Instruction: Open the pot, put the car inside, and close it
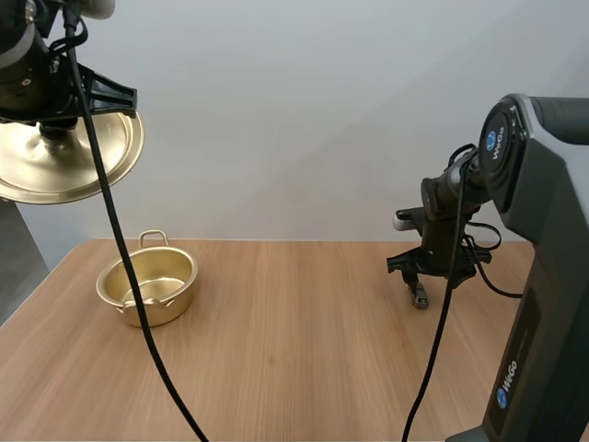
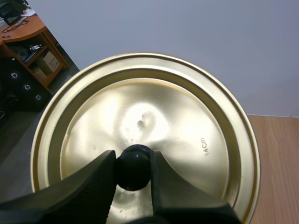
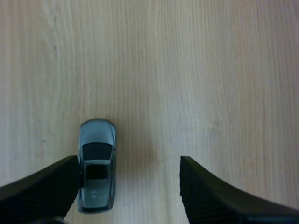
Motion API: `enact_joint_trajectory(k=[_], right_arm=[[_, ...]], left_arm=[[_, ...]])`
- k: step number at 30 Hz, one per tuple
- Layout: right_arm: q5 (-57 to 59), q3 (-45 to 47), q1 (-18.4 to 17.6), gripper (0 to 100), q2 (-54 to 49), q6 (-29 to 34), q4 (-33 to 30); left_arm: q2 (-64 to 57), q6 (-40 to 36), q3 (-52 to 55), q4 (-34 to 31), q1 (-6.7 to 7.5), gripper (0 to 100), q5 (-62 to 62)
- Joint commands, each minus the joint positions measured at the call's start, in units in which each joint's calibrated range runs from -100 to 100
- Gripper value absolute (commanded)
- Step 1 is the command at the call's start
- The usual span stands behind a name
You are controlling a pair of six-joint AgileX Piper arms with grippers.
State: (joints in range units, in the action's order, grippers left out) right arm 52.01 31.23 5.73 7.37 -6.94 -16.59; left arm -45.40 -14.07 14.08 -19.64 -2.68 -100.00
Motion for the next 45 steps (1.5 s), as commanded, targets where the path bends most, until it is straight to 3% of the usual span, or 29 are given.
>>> enact_joint_trajectory(k=[1,11,12,14,15,23,28,34,39,45], right_arm=[[-1.1,0.0,0.0,100,1.0,-0.1,0.1],[-2.7,0.0,0.0,100,8.2,-1.7,3.9],[-3.0,0.0,0.0,96,8.8,-2.4,4.1],[-3.1,0.0,0.0,42,9.6,-2.9,4.8],[-2.9,0.0,0.0,2,9.7,-2.7,5.7],[-2.5,-1.3,0.0,0,6.2,-5.2,10.8],[0.3,-3.7,0.0,0,-1.5,-14.4,23.1],[14.1,-9.1,-0.4,0,-11.0,-28.2,38.5],[25.6,-11.6,-2.9,0,-18.1,-36.1,47.0],[33.2,-11.8,-7.6,0,-22.2,-39.1,49.3]], left_arm=[[0.0,0.0,0.0,0.3,-0.01,0,0.0],[-0.1,0.0,0.0,0.2,-0.01,0,0.0],[-0.1,0.0,0.0,0.2,-0.01,0,0.0],[-0.1,0.0,0.0,0.2,-0.01,0,0.0],[-0.1,0.0,0.0,0.2,-0.01,0,0.0],[-0.6,0.0,0.0,0.6,-0.01,0,0.0],[-3.0,0.0,0.0,2.3,-0.01,0,0.0],[-9.8,0.4,0.0,4.8,-0.01,0,0.0],[-17.5,1.9,0.0,4.8,-0.01,0,0.0],[-27.3,2.3,0.0,4.8,-0.01,0,0.0]])
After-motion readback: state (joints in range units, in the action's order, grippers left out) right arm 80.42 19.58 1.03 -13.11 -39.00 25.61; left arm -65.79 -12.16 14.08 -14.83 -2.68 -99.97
